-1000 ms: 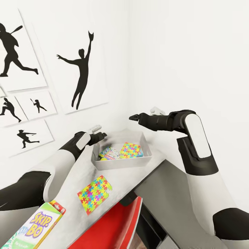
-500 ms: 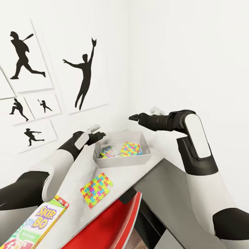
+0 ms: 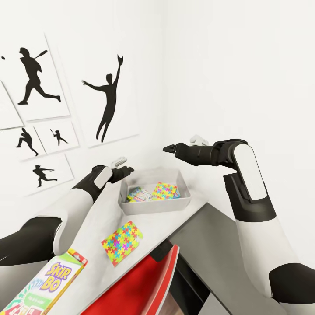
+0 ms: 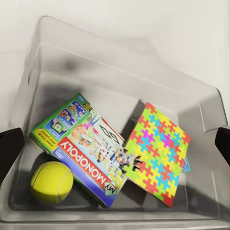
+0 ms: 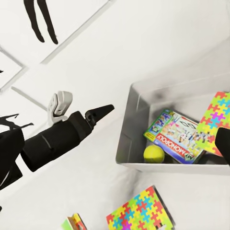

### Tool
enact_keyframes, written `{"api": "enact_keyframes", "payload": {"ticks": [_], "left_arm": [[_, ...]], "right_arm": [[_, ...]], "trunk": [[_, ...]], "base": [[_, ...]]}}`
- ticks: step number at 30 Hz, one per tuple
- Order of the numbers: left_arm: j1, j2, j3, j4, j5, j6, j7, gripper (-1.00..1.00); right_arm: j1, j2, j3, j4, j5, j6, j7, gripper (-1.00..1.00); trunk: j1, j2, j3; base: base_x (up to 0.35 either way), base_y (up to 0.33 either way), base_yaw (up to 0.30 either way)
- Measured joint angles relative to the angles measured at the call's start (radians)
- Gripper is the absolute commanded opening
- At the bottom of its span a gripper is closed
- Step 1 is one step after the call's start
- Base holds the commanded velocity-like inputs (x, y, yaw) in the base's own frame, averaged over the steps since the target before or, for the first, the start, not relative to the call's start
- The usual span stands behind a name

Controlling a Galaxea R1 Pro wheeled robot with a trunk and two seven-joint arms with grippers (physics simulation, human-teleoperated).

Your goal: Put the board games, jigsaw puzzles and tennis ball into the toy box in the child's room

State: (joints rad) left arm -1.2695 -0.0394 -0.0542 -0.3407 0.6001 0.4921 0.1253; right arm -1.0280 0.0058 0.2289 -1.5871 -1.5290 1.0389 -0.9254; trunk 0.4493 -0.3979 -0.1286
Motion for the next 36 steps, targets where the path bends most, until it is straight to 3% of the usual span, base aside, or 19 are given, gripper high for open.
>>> {"api": "enact_keyframes", "payload": {"ticks": [10,27,36], "left_arm": [[0.0,0.026,0.001,-0.001,0.003,0.015,-0.001,1.0],[0.0,0.07,0.005,-0.058,0.006,0.137,-0.004,1.0],[0.0,0.082,0.004,-0.061,0.007,0.17,-0.069,1.0]], "right_arm": [[0.0,0.0,-0.001,0.0,0.0,0.0,0.0,1.0],[0.0,0.0,-0.003,0.0,0.0,-0.001,0.0,1.0],[0.0,0.002,-0.002,0.0,0.001,-0.001,0.0,1.0]], "trunk": [[0.0,0.0,0.016],[0.0,0.0,0.044],[0.0,0.0,0.058]], "base": [[0.0,0.0,0.0],[0.0,0.0,0.0],[-0.001,0.0,0.0]]}}
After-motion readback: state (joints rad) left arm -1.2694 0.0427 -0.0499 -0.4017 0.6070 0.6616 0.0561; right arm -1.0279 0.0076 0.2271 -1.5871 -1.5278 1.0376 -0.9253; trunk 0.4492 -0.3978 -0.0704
